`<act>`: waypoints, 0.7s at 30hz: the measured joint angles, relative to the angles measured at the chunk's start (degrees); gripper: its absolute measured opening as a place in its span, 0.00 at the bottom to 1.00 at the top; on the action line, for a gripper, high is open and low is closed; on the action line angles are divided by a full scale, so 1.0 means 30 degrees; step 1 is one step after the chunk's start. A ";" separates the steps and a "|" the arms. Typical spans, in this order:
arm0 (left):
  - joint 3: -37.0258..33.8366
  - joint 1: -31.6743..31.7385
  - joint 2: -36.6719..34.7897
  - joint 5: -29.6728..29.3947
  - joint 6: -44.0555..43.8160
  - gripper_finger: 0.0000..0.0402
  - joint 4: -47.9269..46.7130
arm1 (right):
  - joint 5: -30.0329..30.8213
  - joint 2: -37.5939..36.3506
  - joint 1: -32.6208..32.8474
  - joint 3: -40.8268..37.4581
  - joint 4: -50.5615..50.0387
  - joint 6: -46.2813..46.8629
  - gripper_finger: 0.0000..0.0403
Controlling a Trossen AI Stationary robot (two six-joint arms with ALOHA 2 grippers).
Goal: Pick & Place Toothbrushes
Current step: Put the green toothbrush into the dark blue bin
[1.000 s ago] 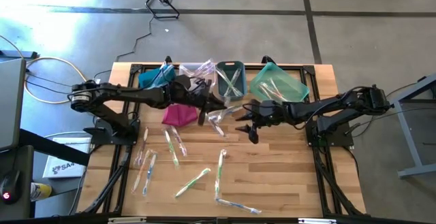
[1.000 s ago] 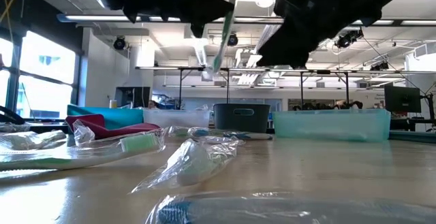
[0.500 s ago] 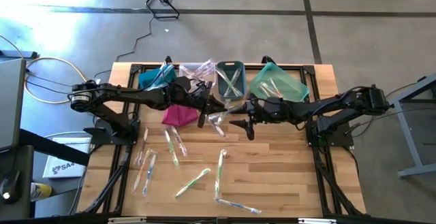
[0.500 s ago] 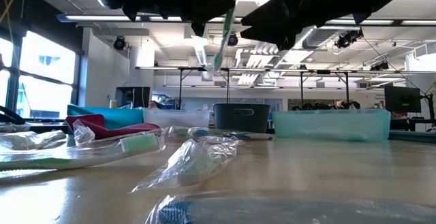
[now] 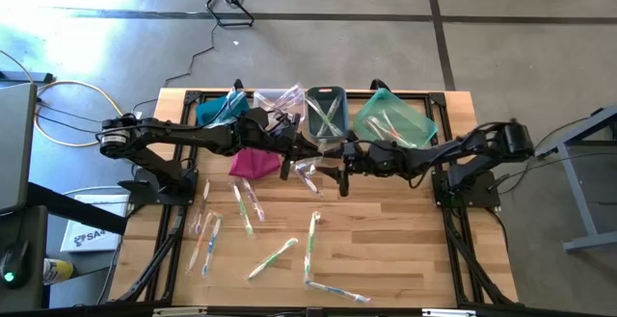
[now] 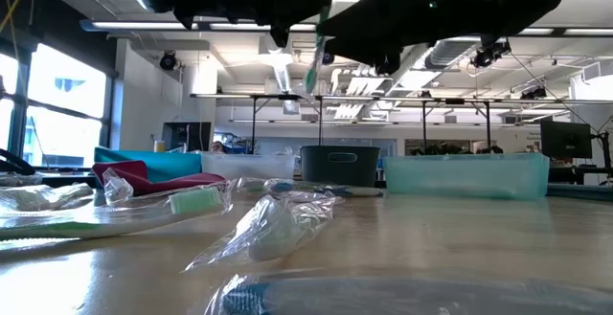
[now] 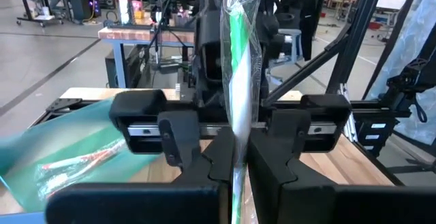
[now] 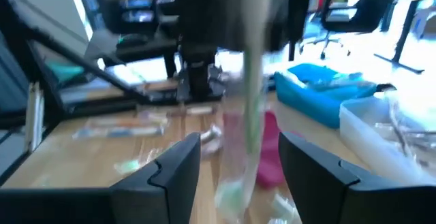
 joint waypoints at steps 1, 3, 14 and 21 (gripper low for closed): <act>0.0000 0.0000 0.0000 0.0000 0.0000 0.04 -0.0001 | 0.0051 0.0169 0.0000 0.0000 0.0457 -0.0002 0.48; 0.0000 0.0000 0.0000 0.0000 0.0000 0.04 -0.0013 | 0.0010 0.0428 -0.0022 0.0000 0.1440 -0.0002 0.48; 0.0000 0.0000 0.0000 0.0007 0.0000 0.04 -0.0008 | 0.0365 0.0550 -0.0007 0.0000 0.1712 0.0031 0.25; 0.0007 -0.0004 0.0000 0.0032 -0.0114 0.04 -0.0037 | 0.0311 0.0550 0.0000 0.0000 0.1698 0.0010 0.04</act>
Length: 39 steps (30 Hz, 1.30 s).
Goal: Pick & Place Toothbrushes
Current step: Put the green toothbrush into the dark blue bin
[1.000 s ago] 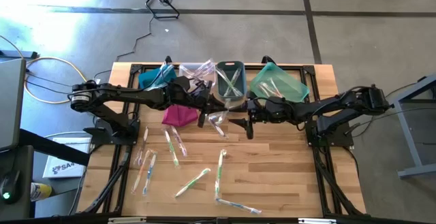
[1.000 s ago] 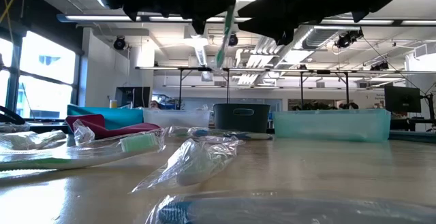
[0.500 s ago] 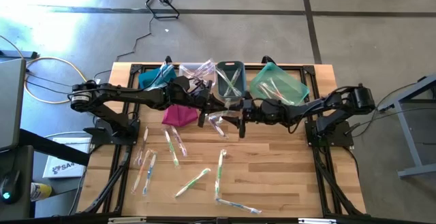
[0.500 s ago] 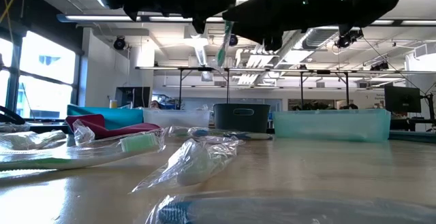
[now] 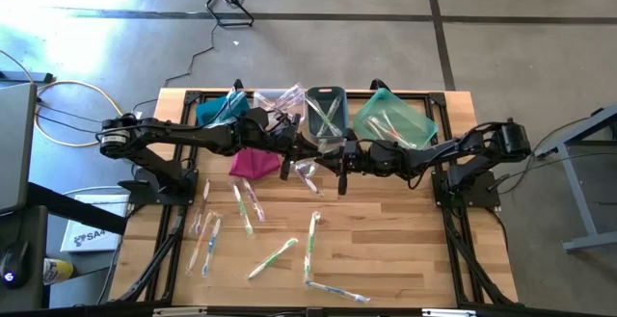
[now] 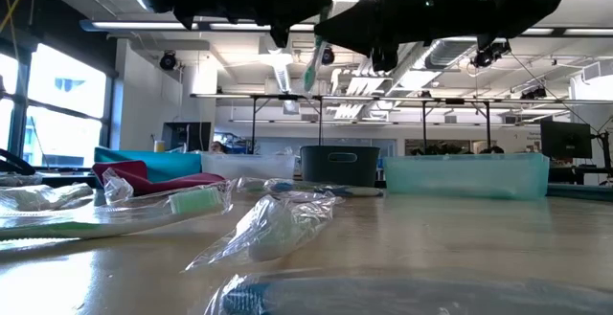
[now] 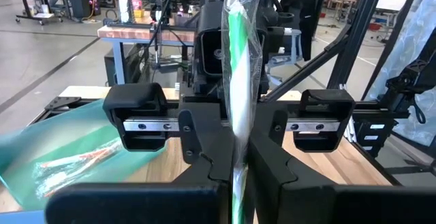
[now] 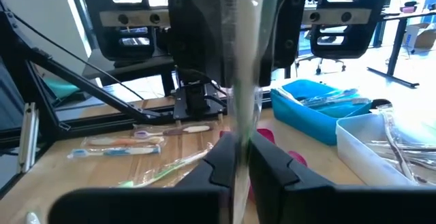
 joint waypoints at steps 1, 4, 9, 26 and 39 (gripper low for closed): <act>0.0000 0.0004 0.0000 0.0017 -0.0032 0.04 -0.0029 | 0.0023 0.0000 0.0000 0.0000 -0.0001 -0.0012 0.04; 0.0015 0.0004 0.0000 0.0004 -0.0039 0.04 -0.0194 | -0.0004 0.0000 -0.0002 0.0000 -0.0043 0.0074 0.04; 0.0026 0.0001 0.0000 -0.0024 0.0006 0.05 -0.0852 | -0.0038 0.0000 0.0000 0.0000 -0.0401 0.0120 0.03; 0.0015 -0.0003 0.0000 -0.0389 0.0145 0.30 -0.1653 | -0.0002 0.0000 -0.0007 0.0000 -0.0548 0.0586 0.02; 0.0015 -0.0003 0.0000 -0.0483 0.0121 0.40 -0.2013 | -0.0008 0.0000 -0.0007 0.0000 -0.0562 0.0666 0.02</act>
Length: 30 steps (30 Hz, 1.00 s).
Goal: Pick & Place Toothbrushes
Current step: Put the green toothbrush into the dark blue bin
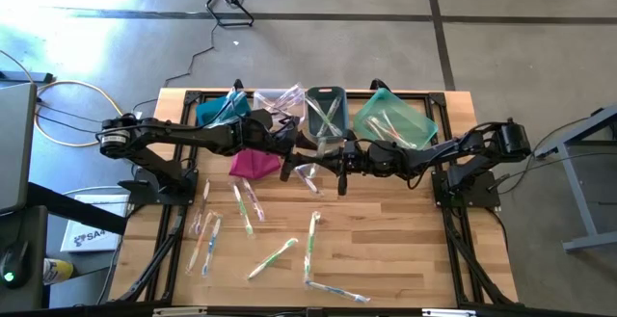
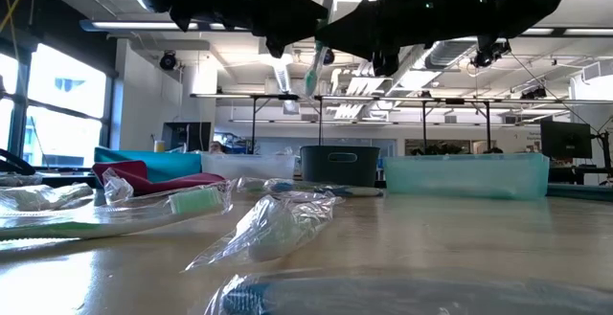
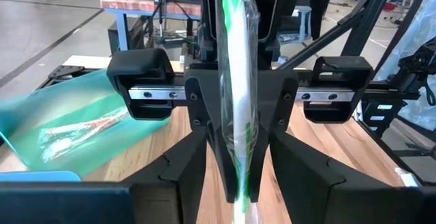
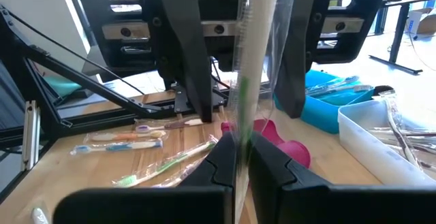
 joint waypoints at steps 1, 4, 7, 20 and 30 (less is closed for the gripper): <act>0.0000 0.0000 0.0000 -0.0002 0.0000 0.40 0.0001 | 0.0006 0.0000 0.0000 0.0000 -0.0007 0.0000 0.02; 0.0000 0.0000 0.0000 -0.0015 0.0000 0.40 0.0001 | 0.0002 0.0000 0.0000 0.0000 -0.0007 0.0000 0.02; 0.0000 0.0000 0.0000 -0.0028 0.0000 0.40 0.0001 | 0.0013 0.0000 0.0000 0.0000 -0.0016 0.0007 0.02; -0.0033 0.0116 -0.0798 0.0096 0.2310 0.40 -0.2162 | 0.1049 -0.0022 0.0007 0.0000 -0.0933 0.0955 0.02; -0.2414 0.0277 -0.4319 0.0166 0.3871 0.40 -0.2751 | 0.2028 -0.0124 0.0000 0.0000 -0.1346 0.0882 0.02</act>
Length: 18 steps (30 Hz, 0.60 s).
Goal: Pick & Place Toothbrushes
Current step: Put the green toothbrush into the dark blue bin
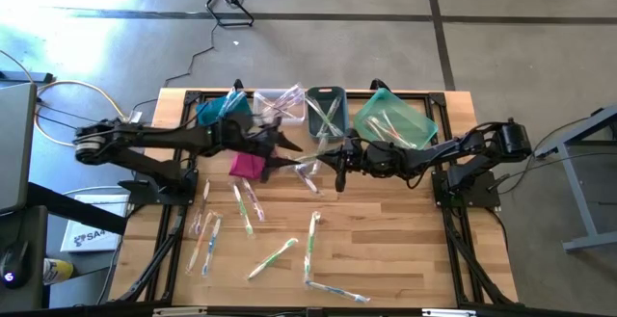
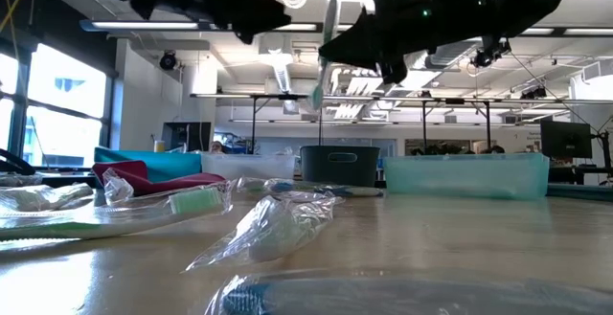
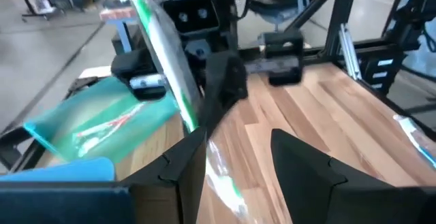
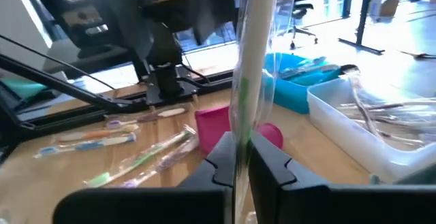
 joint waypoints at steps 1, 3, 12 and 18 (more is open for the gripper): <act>-0.0738 0.0109 -0.0494 -0.0030 -0.0119 0.40 0.0535 | 0.0041 0.0000 0.0000 0.0000 -0.0124 -0.0007 0.02; -0.2330 0.0288 -0.1665 -0.0177 -0.0616 0.40 0.1990 | 0.0048 0.0000 0.0000 0.0000 -0.0350 -0.0002 0.02; -0.7671 0.1811 -0.6968 -0.0166 -0.2438 0.40 0.4743 | 0.2146 -0.1308 -0.0036 0.0000 -0.1795 0.0573 0.02; -0.9460 0.2149 -1.0056 -0.0166 -0.2872 0.40 0.4279 | 0.4680 -0.3071 -0.0029 0.1054 -0.6467 0.0790 0.02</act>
